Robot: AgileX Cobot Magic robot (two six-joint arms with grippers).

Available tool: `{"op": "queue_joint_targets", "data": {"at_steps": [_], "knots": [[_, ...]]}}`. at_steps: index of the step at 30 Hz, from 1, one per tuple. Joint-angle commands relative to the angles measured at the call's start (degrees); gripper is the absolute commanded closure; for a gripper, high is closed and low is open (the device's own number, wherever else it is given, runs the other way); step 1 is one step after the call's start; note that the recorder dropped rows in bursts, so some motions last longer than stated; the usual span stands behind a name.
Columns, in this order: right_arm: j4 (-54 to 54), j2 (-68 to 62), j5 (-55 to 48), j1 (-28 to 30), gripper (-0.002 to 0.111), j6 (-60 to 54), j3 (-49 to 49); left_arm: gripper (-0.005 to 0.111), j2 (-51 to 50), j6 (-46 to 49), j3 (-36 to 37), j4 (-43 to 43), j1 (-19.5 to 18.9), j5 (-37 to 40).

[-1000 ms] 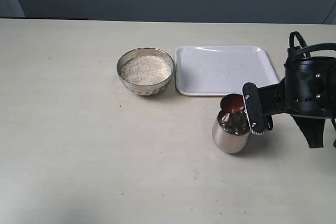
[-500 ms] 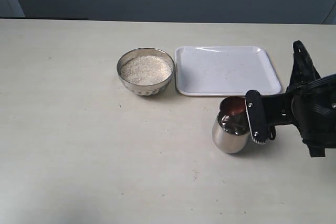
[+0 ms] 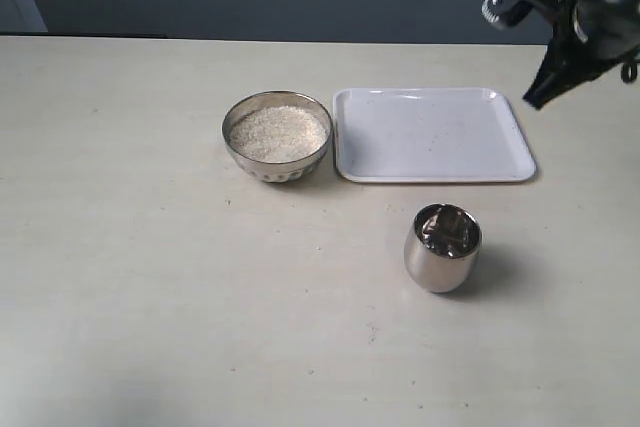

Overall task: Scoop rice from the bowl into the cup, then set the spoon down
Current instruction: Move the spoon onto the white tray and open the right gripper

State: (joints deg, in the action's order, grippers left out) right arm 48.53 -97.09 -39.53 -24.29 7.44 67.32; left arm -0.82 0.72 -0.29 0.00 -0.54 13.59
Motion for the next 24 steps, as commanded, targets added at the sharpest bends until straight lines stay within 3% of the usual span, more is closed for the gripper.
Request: {"op": "queue_joint_targets", "data": {"at_steps": [1, 6, 9, 15, 24], "knots": [[-23.15, -11.47, -6.53, 7.07, 0.109, -18.34, 17.83, 0.106, -0.16, -0.15, 0.29, 0.00, -0.13, -0.28], [-44.03, -27.71, -29.46, 10.30, 0.109, -25.18, 41.66, 0.106, -0.16, -0.15, 0.29, 0.00, -0.13, -0.28], [-47.69, -34.07, -30.43, 10.30, 0.109, -25.18, 50.48, 0.106, -0.16, -0.15, 0.29, 0.00, -0.13, -0.28], [-56.40, -36.81, -30.43, 9.82, 0.109, -25.18, 51.12, 0.106, -0.16, -0.15, 0.29, 0.00, -0.13, -0.28], [-58.39, -37.24, -30.43, 9.82, 0.109, -24.43, 45.48, 0.106, -0.16, -0.15, 0.29, 0.00, -0.13, -0.28]]}}
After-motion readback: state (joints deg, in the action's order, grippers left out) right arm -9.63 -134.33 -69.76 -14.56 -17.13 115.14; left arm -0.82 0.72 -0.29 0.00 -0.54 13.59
